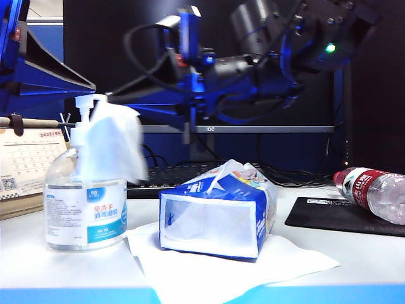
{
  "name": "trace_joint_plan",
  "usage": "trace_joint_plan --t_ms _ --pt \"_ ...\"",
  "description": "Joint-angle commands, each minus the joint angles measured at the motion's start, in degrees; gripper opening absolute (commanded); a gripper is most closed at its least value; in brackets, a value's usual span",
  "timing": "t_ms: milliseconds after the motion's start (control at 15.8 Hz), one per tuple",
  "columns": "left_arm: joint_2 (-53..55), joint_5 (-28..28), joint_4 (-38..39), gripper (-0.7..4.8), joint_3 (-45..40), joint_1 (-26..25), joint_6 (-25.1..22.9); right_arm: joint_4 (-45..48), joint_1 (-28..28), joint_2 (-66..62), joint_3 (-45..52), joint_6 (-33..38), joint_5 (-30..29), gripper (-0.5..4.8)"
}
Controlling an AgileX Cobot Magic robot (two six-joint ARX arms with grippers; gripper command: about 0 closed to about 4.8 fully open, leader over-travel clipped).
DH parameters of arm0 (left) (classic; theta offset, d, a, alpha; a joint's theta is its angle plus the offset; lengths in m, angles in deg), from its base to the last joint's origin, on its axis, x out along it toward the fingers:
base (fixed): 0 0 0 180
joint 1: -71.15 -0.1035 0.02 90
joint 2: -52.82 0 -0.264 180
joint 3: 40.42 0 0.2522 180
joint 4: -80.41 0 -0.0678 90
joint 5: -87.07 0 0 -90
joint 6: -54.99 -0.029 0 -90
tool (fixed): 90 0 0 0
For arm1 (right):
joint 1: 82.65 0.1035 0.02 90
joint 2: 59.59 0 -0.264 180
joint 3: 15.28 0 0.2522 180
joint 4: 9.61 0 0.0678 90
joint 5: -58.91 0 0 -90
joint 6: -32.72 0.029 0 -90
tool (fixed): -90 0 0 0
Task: Pull out a tissue from the tissue dispenser, then press the switch of the alcohol sanitizer bottle to drop some sanitizer on the paper tissue, and finally place the treated tissue on the table.
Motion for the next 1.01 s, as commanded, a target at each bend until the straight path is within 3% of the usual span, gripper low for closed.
trace_joint_plan --t_ms 63,634,1014 --pt "-0.11 -0.15 -0.87 -0.05 0.24 -0.02 0.28 0.22 1.07 0.37 -0.39 0.00 -0.17 -0.05" --pt "-0.11 1.14 -0.87 -0.05 0.24 -0.02 0.31 3.43 0.07 0.37 -3.48 -0.02 5.62 -0.05" --pt "-0.09 1.31 -0.81 -0.05 0.24 -0.02 0.28 2.16 -4.00 -0.68 -4.70 -0.07 6.73 -0.05"
